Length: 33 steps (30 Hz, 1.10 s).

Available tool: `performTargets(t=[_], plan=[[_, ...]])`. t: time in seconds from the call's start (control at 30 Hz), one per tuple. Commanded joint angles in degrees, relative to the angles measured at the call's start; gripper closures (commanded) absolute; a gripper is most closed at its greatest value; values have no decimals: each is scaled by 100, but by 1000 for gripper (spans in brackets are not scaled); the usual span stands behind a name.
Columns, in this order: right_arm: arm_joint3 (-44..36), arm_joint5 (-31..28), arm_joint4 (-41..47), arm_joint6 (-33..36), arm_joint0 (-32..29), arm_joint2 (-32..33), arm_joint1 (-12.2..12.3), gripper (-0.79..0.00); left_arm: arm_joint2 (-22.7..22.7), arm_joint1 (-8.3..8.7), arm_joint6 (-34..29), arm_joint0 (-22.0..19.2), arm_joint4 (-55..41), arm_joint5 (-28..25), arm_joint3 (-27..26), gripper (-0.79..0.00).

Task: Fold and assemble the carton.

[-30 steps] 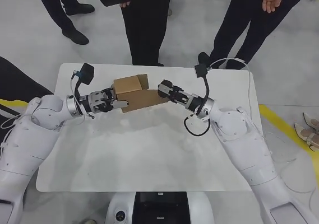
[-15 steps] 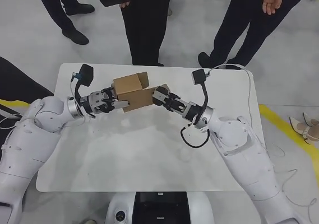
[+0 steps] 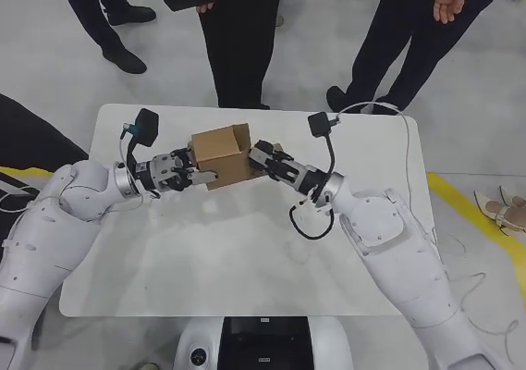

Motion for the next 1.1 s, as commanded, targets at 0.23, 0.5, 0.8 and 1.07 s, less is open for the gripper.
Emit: performTargets(t=[0.23,0.5,0.8,1.07], plan=[[157,-83,156,265,224,-281,-63,0,202,101,-113,-42,-125,0,-90,-431],[178,-39,176,365,271,-285,-67,0,325,170,-91,-141,-197,0,-44,-422],[231,187,36,110,201,-12,-31,0,434,259,-53,-143,-246,0,-127,-406],[203,362,-331,-342,82,211,1,0,545,320,107,-90,-184,0,-179,-403]])
